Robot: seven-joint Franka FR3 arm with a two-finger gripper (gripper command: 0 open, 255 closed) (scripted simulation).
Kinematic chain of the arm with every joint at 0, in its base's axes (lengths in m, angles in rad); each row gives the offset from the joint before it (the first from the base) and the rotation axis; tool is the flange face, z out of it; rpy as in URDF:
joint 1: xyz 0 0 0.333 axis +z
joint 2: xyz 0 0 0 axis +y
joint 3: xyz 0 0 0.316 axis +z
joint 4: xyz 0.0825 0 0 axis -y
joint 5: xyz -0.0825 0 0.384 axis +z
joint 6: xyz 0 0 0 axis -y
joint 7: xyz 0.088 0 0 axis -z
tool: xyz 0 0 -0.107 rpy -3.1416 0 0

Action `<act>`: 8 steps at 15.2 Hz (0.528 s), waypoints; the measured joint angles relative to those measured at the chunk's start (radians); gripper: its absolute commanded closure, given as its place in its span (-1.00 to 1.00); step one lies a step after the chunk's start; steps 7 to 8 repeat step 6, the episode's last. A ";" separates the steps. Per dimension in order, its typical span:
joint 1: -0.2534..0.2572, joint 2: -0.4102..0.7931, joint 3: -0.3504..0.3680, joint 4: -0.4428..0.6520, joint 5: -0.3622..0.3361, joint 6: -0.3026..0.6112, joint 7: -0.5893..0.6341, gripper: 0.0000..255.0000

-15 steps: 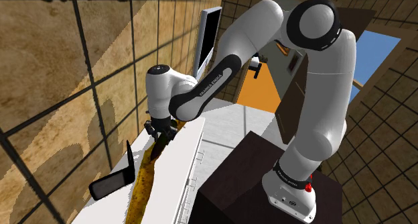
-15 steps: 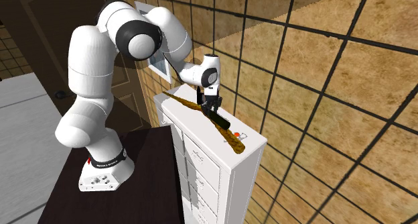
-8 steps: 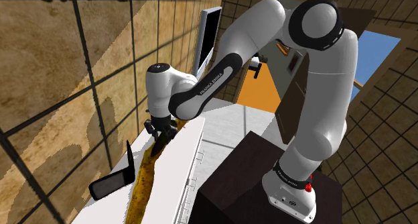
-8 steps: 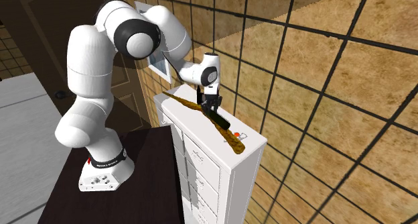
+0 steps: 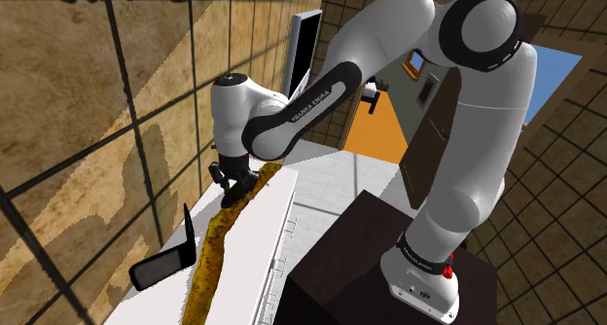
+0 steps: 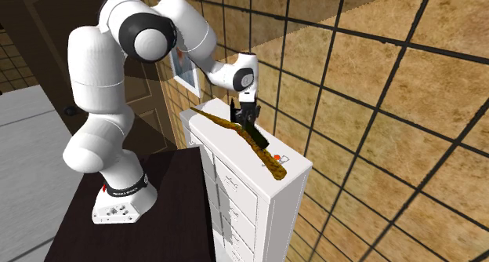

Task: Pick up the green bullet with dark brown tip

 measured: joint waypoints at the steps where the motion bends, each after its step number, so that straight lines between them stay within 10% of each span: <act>1: -0.005 -0.011 0.006 -0.001 0.011 -0.008 -0.008 1.00; 8: -0.026 -0.070 0.032 0.005 0.069 -0.055 -0.050 1.00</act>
